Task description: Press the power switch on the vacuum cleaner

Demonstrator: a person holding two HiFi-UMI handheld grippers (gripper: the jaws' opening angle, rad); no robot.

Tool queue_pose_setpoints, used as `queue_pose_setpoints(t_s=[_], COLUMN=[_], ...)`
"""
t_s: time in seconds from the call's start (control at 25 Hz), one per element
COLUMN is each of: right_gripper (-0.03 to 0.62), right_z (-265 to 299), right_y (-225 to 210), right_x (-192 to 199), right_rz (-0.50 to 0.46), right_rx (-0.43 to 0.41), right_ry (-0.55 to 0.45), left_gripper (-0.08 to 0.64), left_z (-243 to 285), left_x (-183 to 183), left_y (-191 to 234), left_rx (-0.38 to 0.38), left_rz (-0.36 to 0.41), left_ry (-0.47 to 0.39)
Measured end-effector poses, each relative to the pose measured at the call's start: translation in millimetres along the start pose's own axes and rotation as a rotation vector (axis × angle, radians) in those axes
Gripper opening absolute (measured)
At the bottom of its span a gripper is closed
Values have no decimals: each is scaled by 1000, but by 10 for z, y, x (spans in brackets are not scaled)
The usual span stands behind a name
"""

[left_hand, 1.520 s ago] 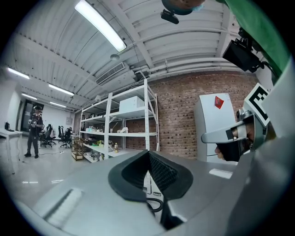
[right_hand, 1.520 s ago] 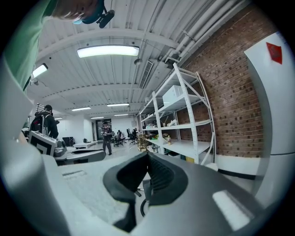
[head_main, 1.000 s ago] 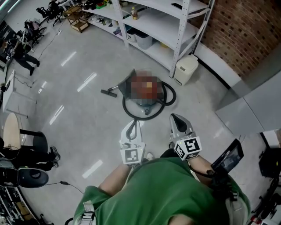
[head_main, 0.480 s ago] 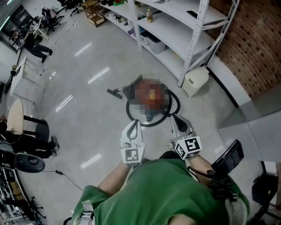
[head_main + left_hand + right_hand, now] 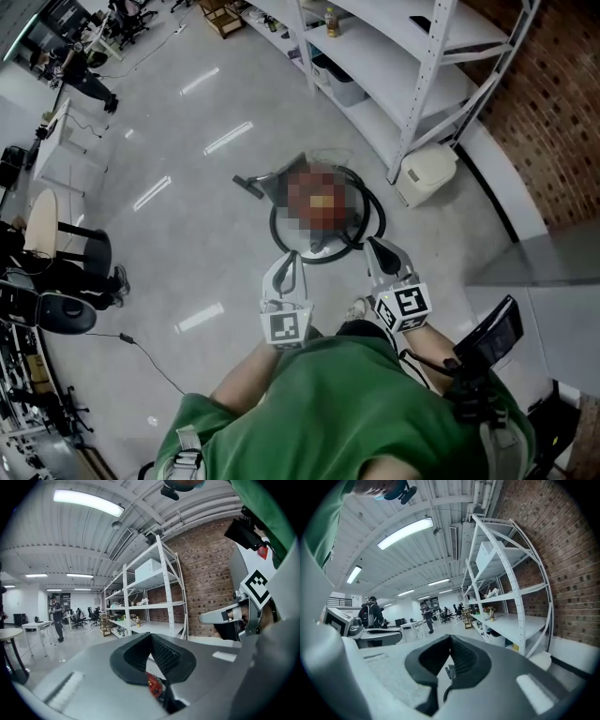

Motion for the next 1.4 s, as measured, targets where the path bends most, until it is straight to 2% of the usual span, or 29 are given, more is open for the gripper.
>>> queue_pose_setpoints(t_s=[0.24, 0.76, 0.88, 1.4], right_gripper=[3, 3, 3, 3], right_z=[91, 561, 735, 1499], right_y=[-253, -414, -395, -272], right_x=[-14, -91, -88, 51], right_rz=[21, -20, -32, -72], right_rx=[-19, -7, 1, 31], right_ry=[17, 59, 68, 173], left_gripper=[6, 6, 6, 6], left_z=[168, 655, 788, 1073], left_x=[-34, 74, 177, 649], left_y=[-106, 94, 210, 742], left_rx=[-19, -25, -21, -16], left_rz=[18, -43, -61, -98], left_ry=[13, -10, -26, 27])
Point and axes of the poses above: the fingertips, and each gripper's own axes: z forward along the fingers, y to its left, x out of its underside, the point moved 7 cm from there along -z, backward along the fingers, and after that the axes turned 14 degrees about z, right-handed, at the moved point
